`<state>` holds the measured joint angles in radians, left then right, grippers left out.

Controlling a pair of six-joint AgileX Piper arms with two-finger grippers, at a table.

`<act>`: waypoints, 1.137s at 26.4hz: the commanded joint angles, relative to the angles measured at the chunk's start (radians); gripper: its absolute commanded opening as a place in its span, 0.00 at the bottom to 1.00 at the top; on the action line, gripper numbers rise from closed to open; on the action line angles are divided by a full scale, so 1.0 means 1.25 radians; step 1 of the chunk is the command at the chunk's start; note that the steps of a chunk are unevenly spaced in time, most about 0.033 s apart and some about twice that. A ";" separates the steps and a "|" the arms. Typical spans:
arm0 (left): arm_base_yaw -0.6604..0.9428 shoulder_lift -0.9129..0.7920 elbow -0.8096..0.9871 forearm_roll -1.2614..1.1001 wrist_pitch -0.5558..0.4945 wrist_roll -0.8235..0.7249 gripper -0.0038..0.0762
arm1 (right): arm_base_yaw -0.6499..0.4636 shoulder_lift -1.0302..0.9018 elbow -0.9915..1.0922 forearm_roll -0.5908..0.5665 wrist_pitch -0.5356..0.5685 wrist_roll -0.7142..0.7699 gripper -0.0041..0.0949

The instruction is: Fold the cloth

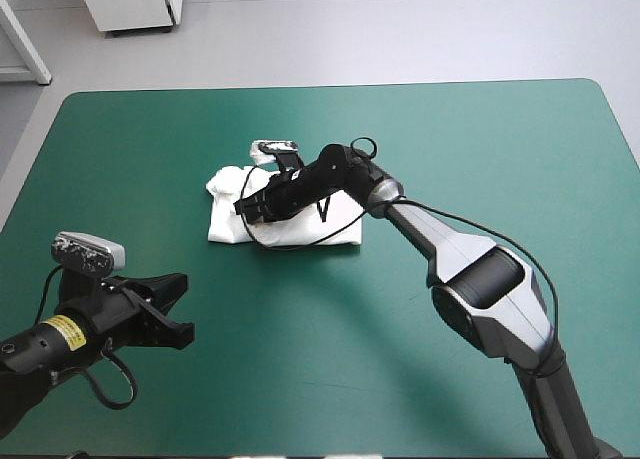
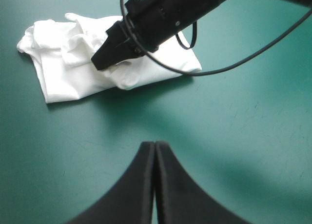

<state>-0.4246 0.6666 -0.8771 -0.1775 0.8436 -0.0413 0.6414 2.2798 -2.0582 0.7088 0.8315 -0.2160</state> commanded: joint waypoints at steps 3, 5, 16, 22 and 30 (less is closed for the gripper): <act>-0.001 0.007 -0.019 -0.019 -0.076 -0.003 0.04 | 0.006 -0.001 -0.081 0.047 -0.017 0.016 0.02; -0.001 0.007 -0.019 -0.026 -0.076 -0.003 0.04 | 0.006 0.001 -0.090 0.045 0.002 0.009 0.06; -0.001 0.016 -0.019 -0.031 -0.080 -0.003 0.04 | 0.006 0.001 -0.273 -0.031 0.180 0.072 0.49; -0.001 0.016 -0.019 -0.031 -0.081 -0.003 0.04 | 0.001 0.001 -0.399 -0.207 0.310 0.148 0.48; -0.001 0.016 -0.019 -0.053 -0.086 -0.002 0.04 | -0.107 -0.097 -0.322 -0.286 0.310 0.229 0.50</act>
<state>-0.4246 0.6832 -0.8755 -0.2208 0.8080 -0.0405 0.5455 2.2756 -2.4959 0.3606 1.2460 0.0629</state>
